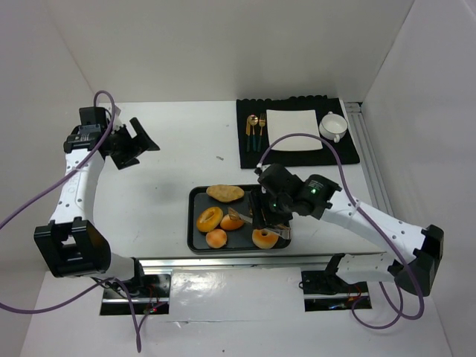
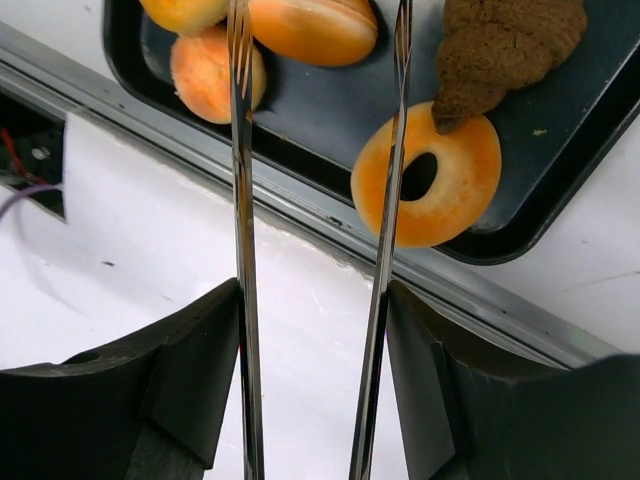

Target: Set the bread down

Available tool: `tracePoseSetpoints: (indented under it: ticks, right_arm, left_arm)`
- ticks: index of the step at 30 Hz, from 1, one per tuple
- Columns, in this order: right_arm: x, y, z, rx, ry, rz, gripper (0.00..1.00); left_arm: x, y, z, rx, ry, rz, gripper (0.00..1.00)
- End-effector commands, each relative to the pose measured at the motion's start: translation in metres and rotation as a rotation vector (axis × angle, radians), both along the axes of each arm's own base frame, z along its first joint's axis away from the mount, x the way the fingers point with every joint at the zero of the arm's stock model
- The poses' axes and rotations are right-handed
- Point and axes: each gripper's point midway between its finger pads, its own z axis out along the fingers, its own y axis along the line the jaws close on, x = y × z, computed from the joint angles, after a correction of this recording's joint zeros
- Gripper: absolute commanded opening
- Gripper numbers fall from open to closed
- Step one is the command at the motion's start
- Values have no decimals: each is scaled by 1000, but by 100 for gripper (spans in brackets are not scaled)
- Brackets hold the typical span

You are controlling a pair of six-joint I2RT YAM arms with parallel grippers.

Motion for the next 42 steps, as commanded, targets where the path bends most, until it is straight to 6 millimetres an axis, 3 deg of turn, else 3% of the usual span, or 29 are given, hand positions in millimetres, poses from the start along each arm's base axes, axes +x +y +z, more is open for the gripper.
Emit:
tracePoseSetpoints:
  ticks: [1, 14, 20, 23, 31, 35, 38, 42]
  right_arm:
    - [-1, 0, 6, -18, -11, 40, 64]
    - [0, 22, -30, -70, 46, 228, 71]
    - [22, 26, -39, -58, 16, 224, 72]
    - [31, 26, -38, -47, -2, 209, 66]
    - [40, 6, -3, -29, -60, 159, 42]
    - [46, 1, 26, -12, -106, 134, 41]
    - [67, -6, 56, -16, -203, 65, 41]
    - [128, -35, 72, -72, -315, -180, 40]
  left_arm:
    - [-3, 0, 8, 3, -30, 2, 100]
    - [-2, 1, -2, -2, -3, 2, 100]
    - [0, 1, -7, -12, 18, 9, 100]
    - [2, 1, -9, -12, 17, 9, 100]
    - [5, 0, -1, -21, -1, 10, 100]
    - [6, 0, -4, -23, 8, 10, 100]
    - [6, 0, -4, -23, 8, 10, 100]
    - [9, -1, -6, -30, 7, 4, 100]
